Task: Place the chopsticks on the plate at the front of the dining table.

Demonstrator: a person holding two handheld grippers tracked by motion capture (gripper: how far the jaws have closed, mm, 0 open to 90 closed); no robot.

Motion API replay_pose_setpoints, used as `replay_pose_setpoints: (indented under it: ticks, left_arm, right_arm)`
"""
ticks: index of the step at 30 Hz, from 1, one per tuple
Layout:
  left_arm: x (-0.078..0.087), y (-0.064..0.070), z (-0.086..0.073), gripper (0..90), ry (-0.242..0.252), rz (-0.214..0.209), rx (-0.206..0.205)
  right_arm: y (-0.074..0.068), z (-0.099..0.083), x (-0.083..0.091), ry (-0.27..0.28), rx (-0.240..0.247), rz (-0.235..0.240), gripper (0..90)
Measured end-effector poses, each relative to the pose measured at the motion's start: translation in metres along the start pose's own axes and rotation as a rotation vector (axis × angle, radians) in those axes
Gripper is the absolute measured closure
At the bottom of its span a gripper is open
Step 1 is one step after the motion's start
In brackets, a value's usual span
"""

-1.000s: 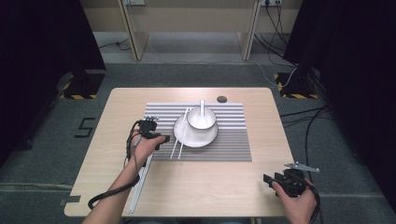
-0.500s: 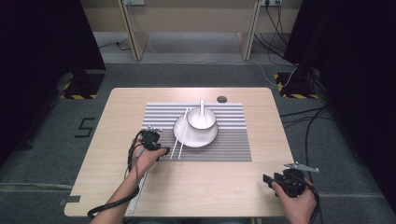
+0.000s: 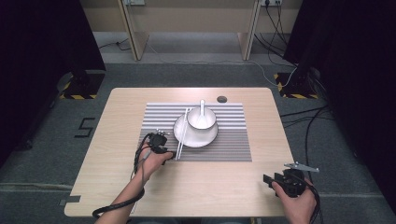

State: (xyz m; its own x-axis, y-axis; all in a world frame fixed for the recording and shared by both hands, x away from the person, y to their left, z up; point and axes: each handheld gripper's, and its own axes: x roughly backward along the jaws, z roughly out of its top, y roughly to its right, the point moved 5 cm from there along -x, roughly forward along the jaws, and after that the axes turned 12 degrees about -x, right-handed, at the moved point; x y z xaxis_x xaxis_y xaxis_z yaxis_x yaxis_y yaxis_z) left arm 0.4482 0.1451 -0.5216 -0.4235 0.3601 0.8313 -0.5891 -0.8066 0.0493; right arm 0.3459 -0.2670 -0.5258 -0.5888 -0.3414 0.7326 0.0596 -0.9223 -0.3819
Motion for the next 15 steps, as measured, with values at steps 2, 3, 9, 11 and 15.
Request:
replay_pose_setpoints:
  ticks: [2, 3, 9, 11, 15]
  left_arm:
    - [-0.001, 0.001, 0.000, 51.1, -0.005, 0.003, -0.007]
    - [-0.001, 0.002, 0.000, 51.1, -0.007, 0.000, -0.010]
    - [-0.003, 0.008, 0.003, 51.0, -0.007, -0.010, -0.021]
    - [-0.003, 0.010, 0.004, 51.0, -0.006, -0.013, -0.027]
    - [-0.004, 0.014, 0.008, 50.9, -0.005, -0.018, -0.036]
  right_arm:
    - [0.000, 0.000, 0.000, -0.002, -0.001, 0.000, 45.8]
    - [0.000, 0.000, 0.000, -0.002, -0.001, 0.000, 45.8]
    - [-0.001, 0.000, 0.000, -0.003, -0.001, 0.002, 45.8]
    - [-0.001, 0.000, 0.000, -0.002, 0.000, 0.001, 45.8]
    - [0.000, 0.000, 0.000, -0.001, -0.001, 0.001, 45.8]
